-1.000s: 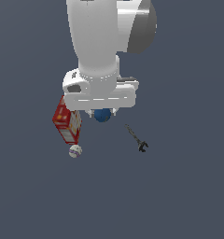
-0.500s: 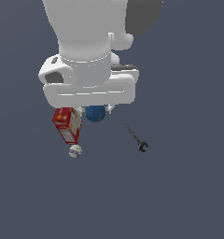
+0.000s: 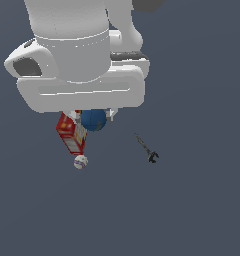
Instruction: Pick up a designated object from a clutter of objects.
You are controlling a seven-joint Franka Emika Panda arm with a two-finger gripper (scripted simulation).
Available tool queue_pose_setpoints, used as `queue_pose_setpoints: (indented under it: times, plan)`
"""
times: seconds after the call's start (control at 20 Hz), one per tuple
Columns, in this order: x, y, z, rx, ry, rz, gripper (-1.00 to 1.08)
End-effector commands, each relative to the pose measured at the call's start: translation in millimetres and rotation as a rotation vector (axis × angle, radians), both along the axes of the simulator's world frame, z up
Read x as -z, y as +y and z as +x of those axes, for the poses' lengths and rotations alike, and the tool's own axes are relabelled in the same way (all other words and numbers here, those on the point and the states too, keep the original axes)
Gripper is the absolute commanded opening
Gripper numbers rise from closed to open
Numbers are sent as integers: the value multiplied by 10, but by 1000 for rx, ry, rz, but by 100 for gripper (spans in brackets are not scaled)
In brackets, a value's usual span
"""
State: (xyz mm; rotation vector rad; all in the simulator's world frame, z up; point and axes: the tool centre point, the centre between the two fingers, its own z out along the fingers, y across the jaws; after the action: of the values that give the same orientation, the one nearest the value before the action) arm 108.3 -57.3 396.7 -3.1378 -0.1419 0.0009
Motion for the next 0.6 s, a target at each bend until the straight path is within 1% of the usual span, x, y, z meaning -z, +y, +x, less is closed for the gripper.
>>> queue_pose_setpoints:
  times: [0.0, 0.25, 0.55]
  plan:
    - [-94, -23, 70, 0, -1, 0, -100]
    - [-216, -52, 171, 0, -1, -1, -100]
    - [-297, -73, 240, 0, -1, -1, -100]
